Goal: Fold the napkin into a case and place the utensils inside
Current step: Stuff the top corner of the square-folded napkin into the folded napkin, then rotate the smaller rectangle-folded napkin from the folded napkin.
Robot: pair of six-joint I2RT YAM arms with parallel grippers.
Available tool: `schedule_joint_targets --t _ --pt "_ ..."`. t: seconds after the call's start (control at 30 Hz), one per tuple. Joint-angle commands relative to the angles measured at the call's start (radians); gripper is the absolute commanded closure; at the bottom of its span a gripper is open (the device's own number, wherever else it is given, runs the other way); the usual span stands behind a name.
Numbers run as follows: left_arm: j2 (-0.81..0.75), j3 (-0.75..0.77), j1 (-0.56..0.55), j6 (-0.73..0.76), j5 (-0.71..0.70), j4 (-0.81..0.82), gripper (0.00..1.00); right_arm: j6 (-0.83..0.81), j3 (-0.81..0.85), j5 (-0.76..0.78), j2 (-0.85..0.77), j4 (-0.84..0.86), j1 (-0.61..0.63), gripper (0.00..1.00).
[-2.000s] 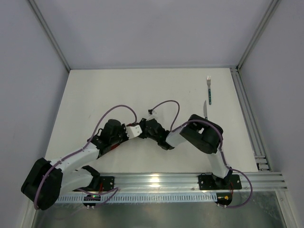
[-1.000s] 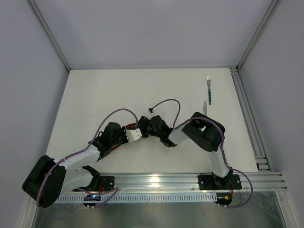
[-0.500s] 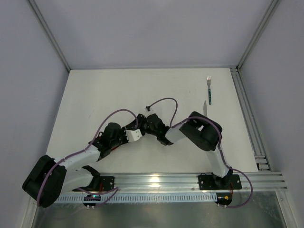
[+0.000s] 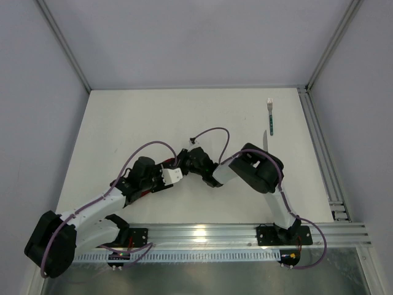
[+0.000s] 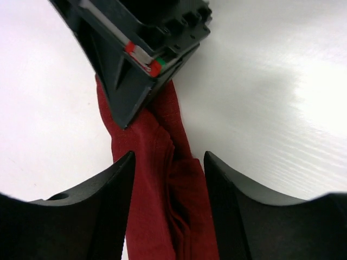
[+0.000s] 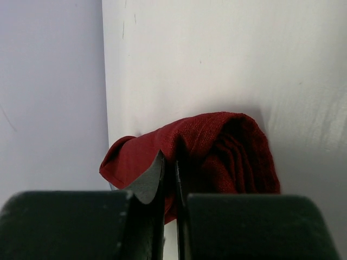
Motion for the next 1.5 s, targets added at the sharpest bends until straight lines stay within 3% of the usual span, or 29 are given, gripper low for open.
schedule_joint_targets --t 0.0,0.13,0.27,0.4,0.6,0.77,0.93,1.07,1.33,1.47 --pt "-0.084 0.134 -0.003 -0.082 0.122 -0.214 0.44 -0.041 -0.038 0.049 -0.032 0.047 -0.008 0.96" --pt "-0.133 0.275 0.009 -0.173 0.125 -0.487 0.40 -0.063 -0.130 0.066 -0.064 0.119 -0.014 0.96" --pt "-0.158 0.334 0.053 -0.228 0.026 -0.592 0.45 -0.103 -0.205 0.072 -0.105 0.186 -0.013 0.96" --pt "-0.136 0.285 0.098 -0.190 -0.071 -0.600 0.45 -0.126 -0.276 0.070 -0.144 0.228 -0.013 0.96" --pt "-0.072 0.248 0.257 -0.162 -0.068 -0.561 0.45 -0.181 -0.381 0.093 -0.176 0.320 -0.014 0.96" --pt "-0.064 0.227 0.259 -0.112 -0.015 -0.583 0.46 -0.181 -0.438 0.110 -0.173 0.406 -0.013 0.96" --pt "-0.105 0.191 0.250 -0.047 0.139 -0.682 0.58 -0.163 -0.501 0.175 -0.167 0.484 -0.010 0.96" --pt "-0.098 0.156 0.216 0.020 0.148 -0.722 0.60 -0.155 -0.537 0.236 -0.176 0.501 -0.010 0.96" --pt "-0.112 0.144 0.139 0.044 0.137 -0.698 0.50 -0.150 -0.541 0.298 -0.196 0.456 0.009 0.96" --pt "-0.135 0.220 0.136 -0.006 0.146 -0.692 0.45 -0.130 -0.555 0.324 -0.214 0.437 0.009 0.96"
